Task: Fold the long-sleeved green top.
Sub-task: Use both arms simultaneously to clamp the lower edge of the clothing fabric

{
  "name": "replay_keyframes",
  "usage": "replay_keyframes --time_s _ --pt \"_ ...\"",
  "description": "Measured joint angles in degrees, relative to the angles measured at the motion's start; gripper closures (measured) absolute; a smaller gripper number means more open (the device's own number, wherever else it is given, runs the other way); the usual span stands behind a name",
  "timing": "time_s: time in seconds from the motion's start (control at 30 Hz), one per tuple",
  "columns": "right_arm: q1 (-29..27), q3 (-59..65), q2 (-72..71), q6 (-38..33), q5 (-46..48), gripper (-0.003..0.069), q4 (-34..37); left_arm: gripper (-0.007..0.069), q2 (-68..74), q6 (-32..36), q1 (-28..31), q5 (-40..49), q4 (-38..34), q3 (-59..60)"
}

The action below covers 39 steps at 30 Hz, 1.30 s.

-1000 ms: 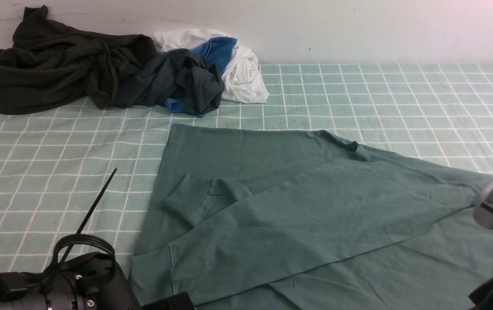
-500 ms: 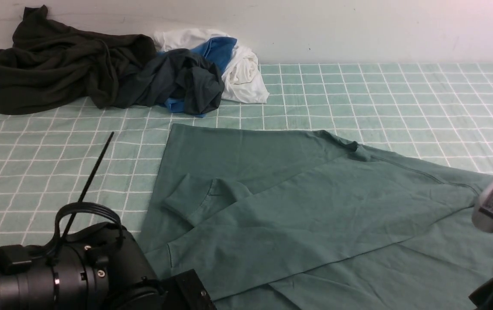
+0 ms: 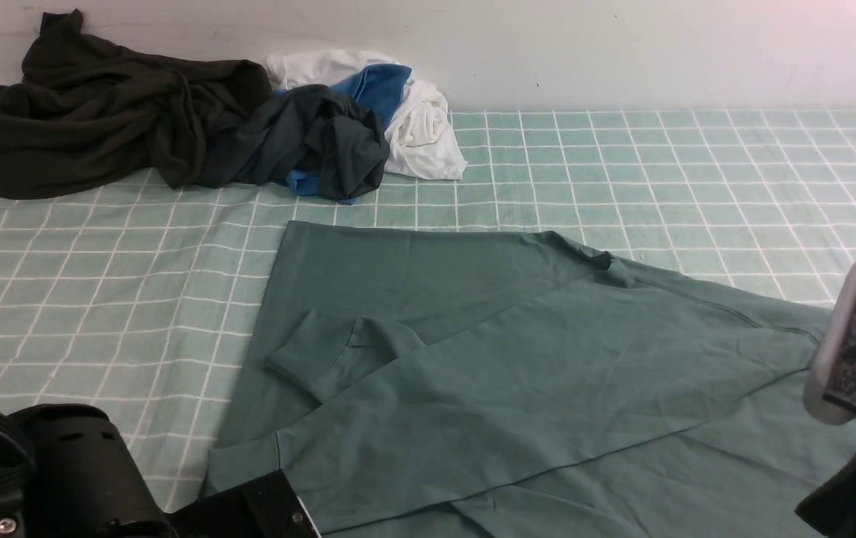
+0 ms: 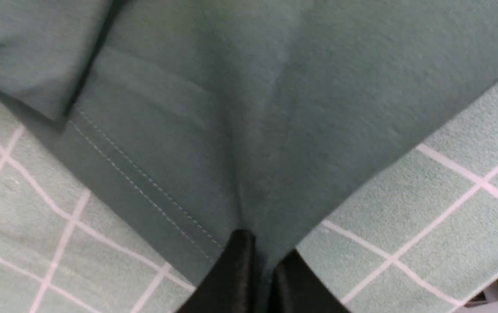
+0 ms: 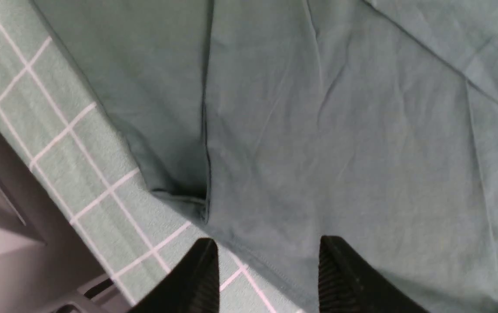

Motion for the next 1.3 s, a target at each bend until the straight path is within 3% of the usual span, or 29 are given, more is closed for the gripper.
replay_keyframes --time_s 0.27,0.57,0.77,0.9,1.07,1.2,1.3 --pt "0.0 0.0 0.0 -0.13 -2.6 0.0356 0.0 0.0592 2.42 0.0 0.0 -1.4 0.18 0.07" --pt "0.0 0.0 0.0 -0.13 -2.64 0.0355 0.0 0.0314 7.7 -0.99 0.0 -1.59 0.42 0.07" --pt "0.0 0.0 0.0 -0.13 -2.64 0.0355 0.0 0.025 8.25 -3.05 0.0 -2.1 0.83 -0.04" --pt "0.0 0.0 0.0 -0.13 -2.64 0.0355 0.0 0.0279 8.25 -3.13 0.0 -3.11 1.1 -0.04" --pt "0.0 0.0 0.0 -0.13 -2.48 0.0355 0.0 0.0426 9.13 -3.03 0.0 -3.13 1.15 -0.04" --pt "0.0 0.0 0.0 -0.13 -2.05 0.0354 0.0 0.0589 11.01 -2.12 0.0 -3.32 -0.04 -0.04" --pt "0.0 0.0 0.0 -0.13 -1.94 0.0354 0.0 0.0616 11.63 -0.77 0.0 -3.32 -1.02 -0.04"
